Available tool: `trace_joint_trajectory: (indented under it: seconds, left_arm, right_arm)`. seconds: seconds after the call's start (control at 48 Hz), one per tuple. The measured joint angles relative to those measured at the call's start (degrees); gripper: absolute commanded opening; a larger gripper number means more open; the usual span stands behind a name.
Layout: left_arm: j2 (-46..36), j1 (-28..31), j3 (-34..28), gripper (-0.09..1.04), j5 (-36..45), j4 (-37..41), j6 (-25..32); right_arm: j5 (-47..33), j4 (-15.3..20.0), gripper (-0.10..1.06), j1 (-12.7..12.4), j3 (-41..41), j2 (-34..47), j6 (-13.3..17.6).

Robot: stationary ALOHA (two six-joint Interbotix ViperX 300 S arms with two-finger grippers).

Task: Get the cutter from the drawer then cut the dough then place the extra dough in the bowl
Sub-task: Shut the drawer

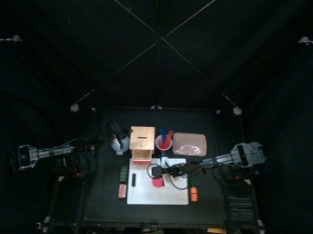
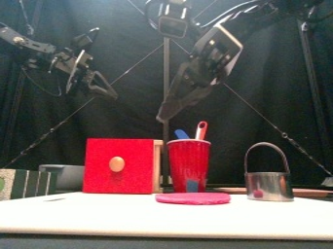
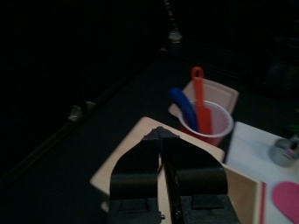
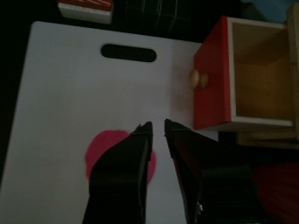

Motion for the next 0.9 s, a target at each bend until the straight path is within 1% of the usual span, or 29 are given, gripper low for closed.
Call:
trace_joint_trajectory:
  seconds: [0.083, 0.188, 0.229, 0.354, 0.438, 0.708, 0.896]
  left_arm:
    - [0.9, 3.8, -2.0, 0.33, 2.5, 0.2, 0.4]
    - [3.8, 7.2, -5.3, 0.33, 6.9, 2.7, 0.4]
    - [5.4, 8.0, -6.8, 0.32, 8.6, 4.3, 0.7]
    - [11.4, 8.3, -11.2, 0.30, 11.6, 10.8, 0.9]
    - [15.7, 8.2, -14.7, 0.29, 14.5, 15.6, 0.9]
    - [30.0, 8.0, -28.5, 0.28, 29.4, 27.3, 1.3]
    - [35.4, 8.0, -35.0, 0.28, 37.2, 31.2, 2.4]
  right_arm:
    - [-0.2, 0.0, 0.45, -0.2, -1.9, 2.5, 0.1]
    - [-0.3, 0.1, 0.34, -0.2, -4.7, 5.5, 0.0]
    - [-0.3, 0.2, 0.29, -0.2, -5.5, 6.5, 0.0]
    - [-0.3, 0.7, 0.20, -0.4, -7.9, 9.1, 0.0]
    - [-0.3, 1.0, 0.18, -0.5, -9.1, 10.2, 0.0]
    - [0.6, 2.0, 0.18, -0.6, -13.2, 14.6, 0.2]
    - [3.7, 1.9, 0.17, -0.7, -15.8, 16.9, 0.2]
